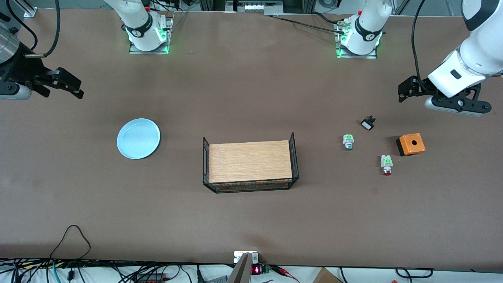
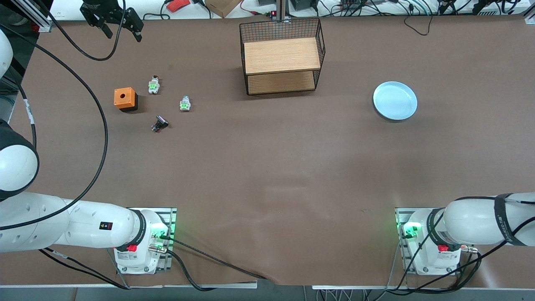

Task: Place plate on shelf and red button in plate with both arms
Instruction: 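Move the right gripper down over the pale blue plate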

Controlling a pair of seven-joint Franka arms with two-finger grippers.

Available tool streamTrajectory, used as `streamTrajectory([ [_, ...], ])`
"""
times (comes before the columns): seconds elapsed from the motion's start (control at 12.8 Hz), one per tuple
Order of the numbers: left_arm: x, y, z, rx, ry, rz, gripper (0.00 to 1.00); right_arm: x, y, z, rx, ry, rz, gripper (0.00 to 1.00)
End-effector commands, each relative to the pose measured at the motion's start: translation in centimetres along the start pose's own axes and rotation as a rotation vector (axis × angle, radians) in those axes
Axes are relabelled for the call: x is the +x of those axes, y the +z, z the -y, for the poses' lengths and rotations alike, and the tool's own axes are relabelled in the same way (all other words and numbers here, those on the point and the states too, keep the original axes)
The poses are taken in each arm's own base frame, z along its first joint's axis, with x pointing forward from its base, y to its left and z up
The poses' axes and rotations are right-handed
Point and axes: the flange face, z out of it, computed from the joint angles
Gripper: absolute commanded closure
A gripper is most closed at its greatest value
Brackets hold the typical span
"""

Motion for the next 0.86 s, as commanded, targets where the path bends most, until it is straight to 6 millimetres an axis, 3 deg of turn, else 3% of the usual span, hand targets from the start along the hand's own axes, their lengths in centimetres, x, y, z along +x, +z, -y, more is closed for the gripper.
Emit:
streamTrajectory([
  [0.0,0.3,-0.6,0.1,0.002,0.018,0.006,0.00,0.0,-1.5,-0.3,0.002,-0.014,-0.018,0.00],
  [0.31,0.3,-0.6,0.2,0.002,0.017,0.006,0.00,-0.1,-1.1,0.1,-0.005,-0.016,-0.002,0.00],
  [0.63,0.3,-0.6,0.2,0.002,0.017,0.006,0.00,-0.7,2.3,0.5,-0.020,-0.026,0.067,0.00],
  [0.78,0.3,-0.6,0.2,0.002,0.019,0.006,0.00,-1.2,4.1,2.9,-0.024,-0.072,0.103,0.00],
])
